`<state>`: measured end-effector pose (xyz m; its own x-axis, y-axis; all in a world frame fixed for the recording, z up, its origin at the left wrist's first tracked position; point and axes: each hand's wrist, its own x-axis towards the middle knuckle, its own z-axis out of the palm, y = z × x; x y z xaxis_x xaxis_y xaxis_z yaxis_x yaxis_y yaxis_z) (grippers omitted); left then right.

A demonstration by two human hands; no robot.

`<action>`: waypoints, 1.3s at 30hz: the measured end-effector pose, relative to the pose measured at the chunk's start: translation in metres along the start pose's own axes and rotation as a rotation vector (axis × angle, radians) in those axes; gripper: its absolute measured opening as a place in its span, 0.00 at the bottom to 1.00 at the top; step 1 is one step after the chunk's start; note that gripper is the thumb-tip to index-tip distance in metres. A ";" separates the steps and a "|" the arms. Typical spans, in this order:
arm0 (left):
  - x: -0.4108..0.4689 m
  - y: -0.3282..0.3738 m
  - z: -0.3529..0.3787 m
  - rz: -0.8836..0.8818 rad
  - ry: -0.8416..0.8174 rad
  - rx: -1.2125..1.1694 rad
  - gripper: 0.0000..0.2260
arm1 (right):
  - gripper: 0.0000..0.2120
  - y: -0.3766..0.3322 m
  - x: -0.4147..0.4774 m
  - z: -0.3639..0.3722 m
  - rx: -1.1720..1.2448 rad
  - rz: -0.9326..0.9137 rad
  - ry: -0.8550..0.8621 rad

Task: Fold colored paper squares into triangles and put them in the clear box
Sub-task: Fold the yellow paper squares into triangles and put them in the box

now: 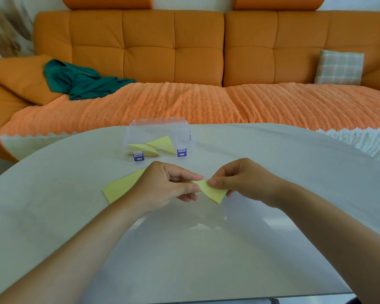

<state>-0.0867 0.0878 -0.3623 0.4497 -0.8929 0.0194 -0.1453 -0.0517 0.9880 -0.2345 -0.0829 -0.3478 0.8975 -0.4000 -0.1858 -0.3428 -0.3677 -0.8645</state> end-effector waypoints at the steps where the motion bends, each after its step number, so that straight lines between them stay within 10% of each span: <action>1: 0.000 -0.001 0.000 -0.004 -0.006 0.006 0.11 | 0.08 0.000 0.000 0.001 -0.005 0.002 0.001; 17: 0.000 -0.005 0.009 -0.052 0.090 0.117 0.02 | 0.07 0.005 0.005 0.001 -0.081 -0.020 0.018; 39: 0.002 -0.018 0.011 0.132 0.082 0.900 0.03 | 0.08 0.015 0.011 0.022 -0.668 -0.117 0.158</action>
<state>-0.0925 0.0819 -0.3818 0.4370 -0.8835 0.1690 -0.8171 -0.3113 0.4852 -0.2230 -0.0740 -0.3730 0.9052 -0.4249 0.0049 -0.3891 -0.8333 -0.3928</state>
